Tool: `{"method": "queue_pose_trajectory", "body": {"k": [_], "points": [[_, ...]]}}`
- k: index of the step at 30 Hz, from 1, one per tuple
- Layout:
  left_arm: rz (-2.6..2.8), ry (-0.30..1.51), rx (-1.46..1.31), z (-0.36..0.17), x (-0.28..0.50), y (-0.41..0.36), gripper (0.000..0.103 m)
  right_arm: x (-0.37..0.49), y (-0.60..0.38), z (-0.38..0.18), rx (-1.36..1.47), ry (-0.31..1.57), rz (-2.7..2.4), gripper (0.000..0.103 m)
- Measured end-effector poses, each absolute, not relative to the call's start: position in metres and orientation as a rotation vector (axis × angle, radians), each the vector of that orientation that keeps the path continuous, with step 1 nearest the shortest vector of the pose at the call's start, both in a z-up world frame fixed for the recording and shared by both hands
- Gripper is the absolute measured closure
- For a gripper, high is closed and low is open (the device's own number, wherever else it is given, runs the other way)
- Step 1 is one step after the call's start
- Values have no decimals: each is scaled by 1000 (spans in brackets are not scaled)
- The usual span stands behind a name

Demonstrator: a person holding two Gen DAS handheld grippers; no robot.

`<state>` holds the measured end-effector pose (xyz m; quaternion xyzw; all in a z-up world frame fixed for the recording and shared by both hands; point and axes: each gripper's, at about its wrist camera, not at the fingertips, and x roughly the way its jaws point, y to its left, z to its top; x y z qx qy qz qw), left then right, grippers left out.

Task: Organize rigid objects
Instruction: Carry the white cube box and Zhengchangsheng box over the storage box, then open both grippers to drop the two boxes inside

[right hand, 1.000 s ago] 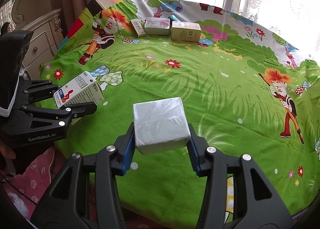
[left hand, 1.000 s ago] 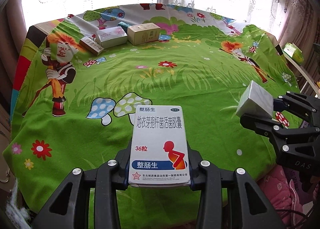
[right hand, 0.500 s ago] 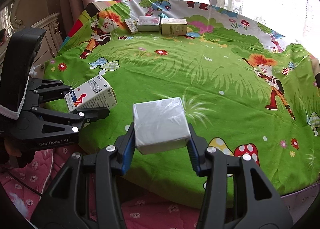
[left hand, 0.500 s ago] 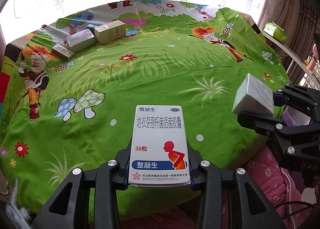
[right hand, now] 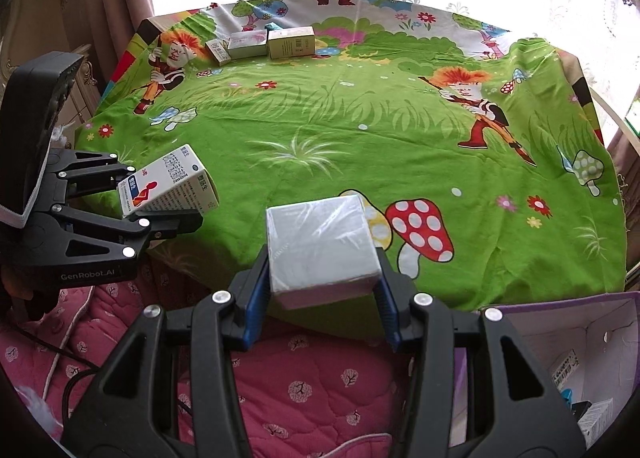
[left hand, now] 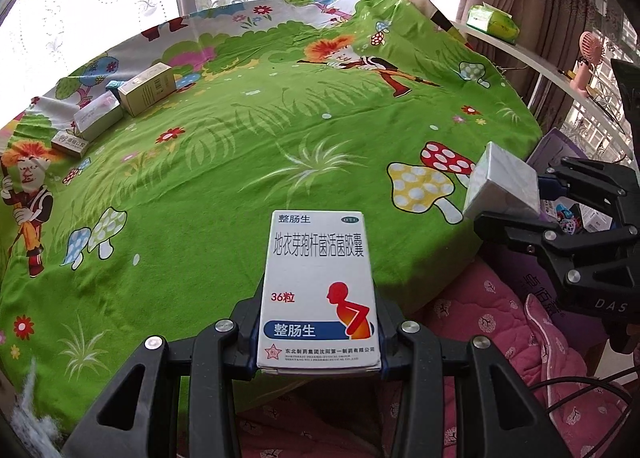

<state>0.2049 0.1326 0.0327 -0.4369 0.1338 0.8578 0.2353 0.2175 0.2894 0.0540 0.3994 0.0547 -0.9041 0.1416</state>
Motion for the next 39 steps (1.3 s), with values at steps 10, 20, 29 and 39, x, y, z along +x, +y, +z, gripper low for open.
{"method": "queue_pose_trajectory", "body": {"k": [10,20,29,39], "points": [[2217,524,-1126,41,232,191,61,245,343,60,1186,92,-2708,52],[2056,675,-1045,47,265,253,61,274,385,62,1217,33,-2795,52],[1898,767,-978,48,293,312,61,299,433,60,1269,-40,-2899,52],[1744,803,-911,44,317,372,61,325,496,65,1344,-65,-3069,52]]}}
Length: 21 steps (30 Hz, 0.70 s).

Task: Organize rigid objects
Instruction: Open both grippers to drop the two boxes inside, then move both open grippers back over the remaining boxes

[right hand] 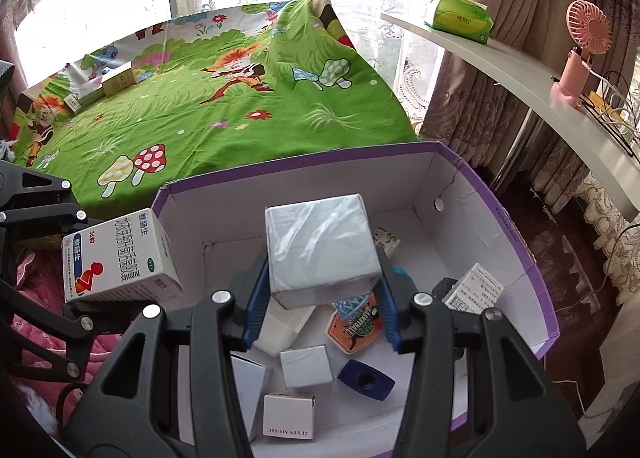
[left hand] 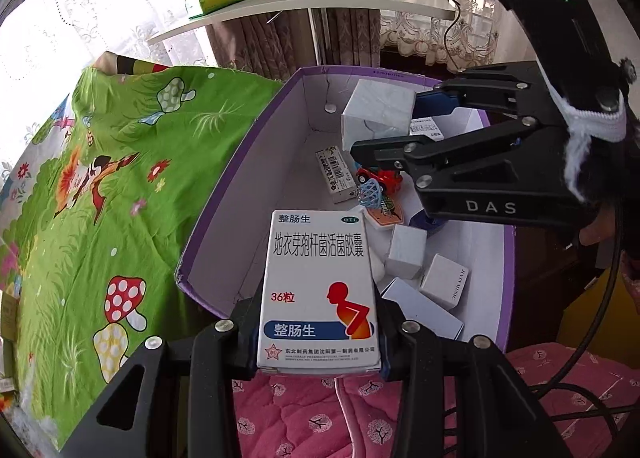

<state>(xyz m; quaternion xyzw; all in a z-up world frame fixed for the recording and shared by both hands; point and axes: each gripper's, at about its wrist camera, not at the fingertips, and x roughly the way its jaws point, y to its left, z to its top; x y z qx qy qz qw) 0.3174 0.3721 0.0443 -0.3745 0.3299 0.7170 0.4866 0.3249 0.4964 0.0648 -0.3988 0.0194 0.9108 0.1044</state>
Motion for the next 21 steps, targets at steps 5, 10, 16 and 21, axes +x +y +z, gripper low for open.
{"method": "queue_pose_trajectory", "body": {"k": [5,10,16,21], "points": [[1698,637,-906,43,311,391,40,330,527,64,-1131,63,2556,50],[1841,502,-896,45,277,357,26,318,540,65,-1113,126,2467,26],[2180,408,-981,38,190,248,22,255,466,69,-1202,10,2667,24],[2519,263,-1131,41,102,125,19,168,371,64,-1311,-2,2919,21]]}}
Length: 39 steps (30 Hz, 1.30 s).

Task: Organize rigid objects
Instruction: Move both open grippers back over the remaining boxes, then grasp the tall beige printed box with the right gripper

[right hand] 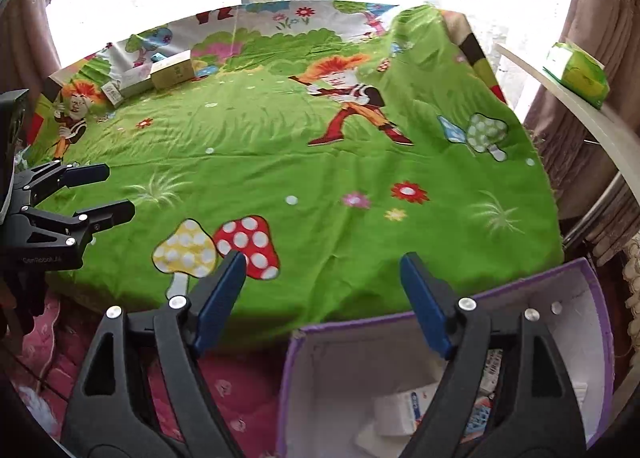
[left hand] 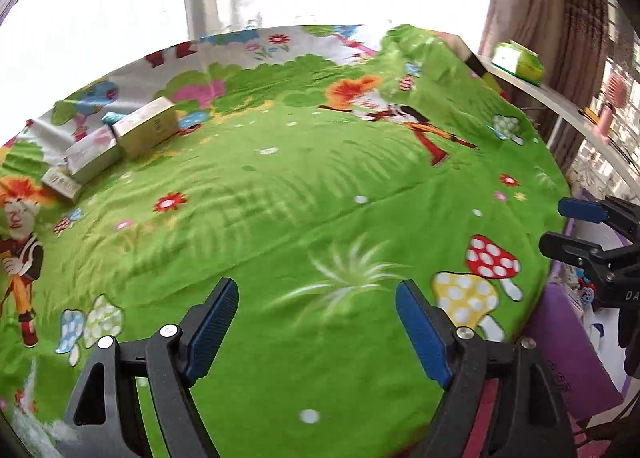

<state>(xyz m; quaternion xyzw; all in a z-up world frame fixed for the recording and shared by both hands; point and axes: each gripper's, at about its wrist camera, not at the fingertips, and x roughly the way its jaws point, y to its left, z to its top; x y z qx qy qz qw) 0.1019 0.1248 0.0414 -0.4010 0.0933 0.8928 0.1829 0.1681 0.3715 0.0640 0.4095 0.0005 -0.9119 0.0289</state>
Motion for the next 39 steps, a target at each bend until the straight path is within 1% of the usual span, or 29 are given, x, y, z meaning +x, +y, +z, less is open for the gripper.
{"method": "queue_pose_trajectory", "body": {"k": [2,5,8,11,12,14,16,19,21,23,27,28,30,31,32,33,34,35,36,37,38,39], "points": [[2666,204,-1177,42,72,78,19,125,336,57,1259,-40,-2732,21],[2869,166,-1242,35,37,12,19,61,283,42,1287,-100,-2643,21],[2976,113,-1356,23,12,-40,19,3,242,35,1319,-235,-2587,21],[3002,12,-1409,16,8,-79,19,-48,212,39,1313,-356,-2563,21],[3018,-7,-1419,13,11,-86,19,-67,204,41,1313,-418,-2553,21],[2978,-115,-1468,7,10,-99,19,-104,192,46,1328,-573,-2534,21],[2976,-181,-1435,9,14,-104,19,-140,179,51,1334,-733,-2517,21],[2967,-171,-1450,7,16,-100,17,-185,161,55,1342,-955,-2520,21],[2939,-168,-1444,6,15,-97,11,-208,148,50,1403,-1058,-2543,21],[2919,-195,-1428,6,17,-99,8,-226,135,43,1446,-1127,-2541,21],[2911,-217,-1406,7,21,-99,6,-239,102,27,1565,-1073,-2555,20],[2910,-218,-1405,7,22,-99,6,-240,93,23,1577,-1022,-2549,19],[2903,-219,-1401,7,23,-98,5,-236,80,27,1520,-851,-2602,19],[2898,-218,-1400,7,24,-98,5,-235,75,32,1483,-750,-2629,23],[2893,-214,-1401,7,25,-97,4,-233,73,37,1443,-657,-2640,31],[2887,-211,-1401,7,25,-96,3,-232,72,42,1431,-561,-2631,34],[2883,-209,-1402,7,26,-96,2,-230,73,47,1421,-473,-2618,39],[2880,-204,-1405,6,27,-95,2,-225,78,53,1405,-375,-2613,54],[2878,-201,-1408,7,27,-97,1,-218,86,60,1360,-311,-2587,67],[2877,-199,-1409,7,28,-97,1,-211,95,67,1362,-243,-2541,90],[2877,-198,-1409,7,29,-97,1,-202,105,73,1370,-182,-2481,93],[2876,-198,-1411,6,25,-95,1,-190,116,80,1353,-112,-2458,92]]}}
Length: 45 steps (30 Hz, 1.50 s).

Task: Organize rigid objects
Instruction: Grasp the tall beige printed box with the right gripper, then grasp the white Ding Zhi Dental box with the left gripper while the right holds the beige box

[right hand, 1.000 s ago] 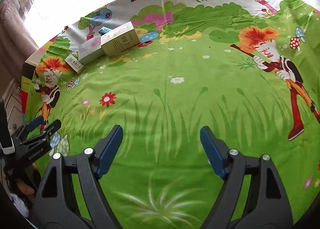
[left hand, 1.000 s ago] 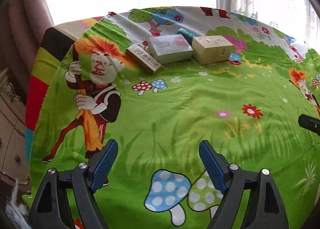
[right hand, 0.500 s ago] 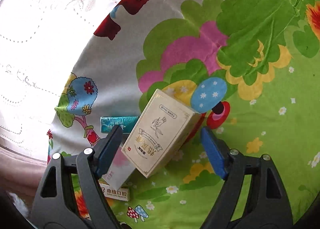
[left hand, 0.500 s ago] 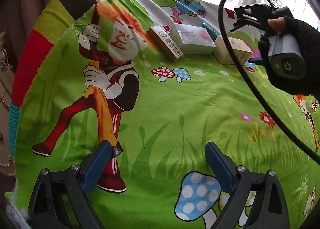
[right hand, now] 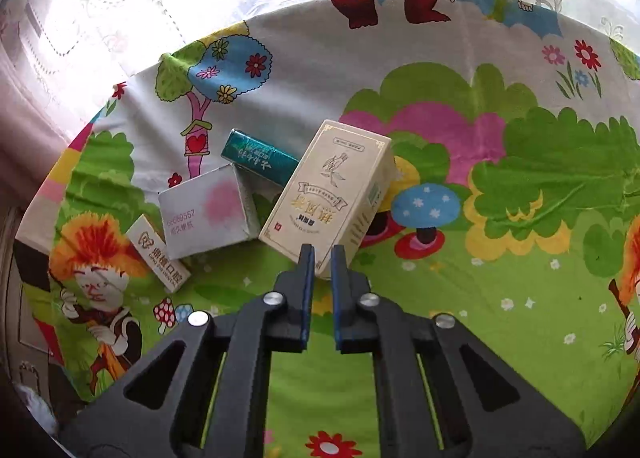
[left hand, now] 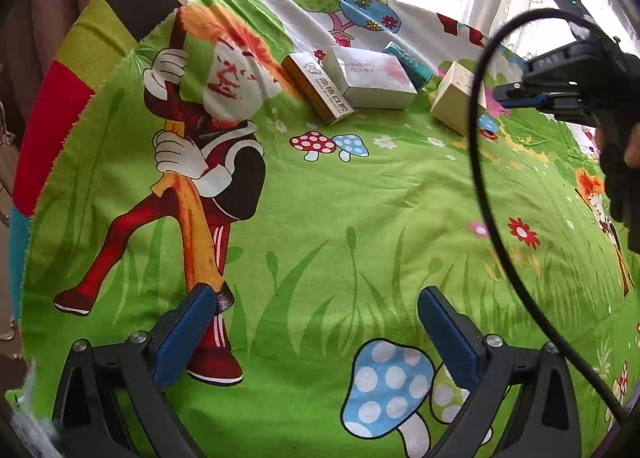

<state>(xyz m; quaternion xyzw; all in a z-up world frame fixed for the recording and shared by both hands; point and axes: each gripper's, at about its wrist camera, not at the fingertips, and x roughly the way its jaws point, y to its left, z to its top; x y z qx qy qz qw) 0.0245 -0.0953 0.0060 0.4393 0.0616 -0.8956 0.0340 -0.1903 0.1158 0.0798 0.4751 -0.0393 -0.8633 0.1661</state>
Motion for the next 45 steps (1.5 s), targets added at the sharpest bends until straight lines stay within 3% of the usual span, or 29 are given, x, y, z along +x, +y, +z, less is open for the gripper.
{"method": "queue_pose_trajectory", "body": {"k": [3,4,5,7,11,13,15,18,20,23,26,30,34,38,45], "points": [[-2744,188,1352,6,24,-94,1,-169,144,91,1343,72,-2504,92],[-2736,179,1356,5,24,-93,0,-170,150,90,1356,51,-2518,84],[-2731,169,1359,5,24,-91,0,-176,153,86,1387,6,-2552,53],[-2729,161,1362,4,21,-92,0,-183,159,78,1399,-151,-2578,16],[-2733,171,1359,5,20,-95,0,-204,137,64,1380,-486,-2636,16],[-2731,165,1362,5,15,-95,0,-218,118,61,1401,-550,-2673,16],[-2731,165,1363,4,12,-94,0,-233,95,54,1454,-484,-2729,16],[-2735,167,1364,4,12,-94,0,-254,66,29,1609,-219,-2754,17],[-2743,176,1363,4,13,-95,0,-250,65,22,1589,-121,-2736,47],[-2748,179,1364,5,13,-94,0,-222,83,28,1492,-40,-2580,48],[-2760,187,1371,5,13,-95,0,-162,111,37,1396,246,-2409,48],[-2726,227,1401,8,7,-95,0,-83,158,44,1340,459,-2285,48],[-2665,330,1388,16,-21,-93,0,-25,192,36,1290,450,-2264,48],[-2556,73,1267,17,-83,-73,0,-6,198,22,1227,356,-2349,47],[-2334,-10,1223,6,-182,-65,1,-4,195,19,1132,311,-2399,47]]}}
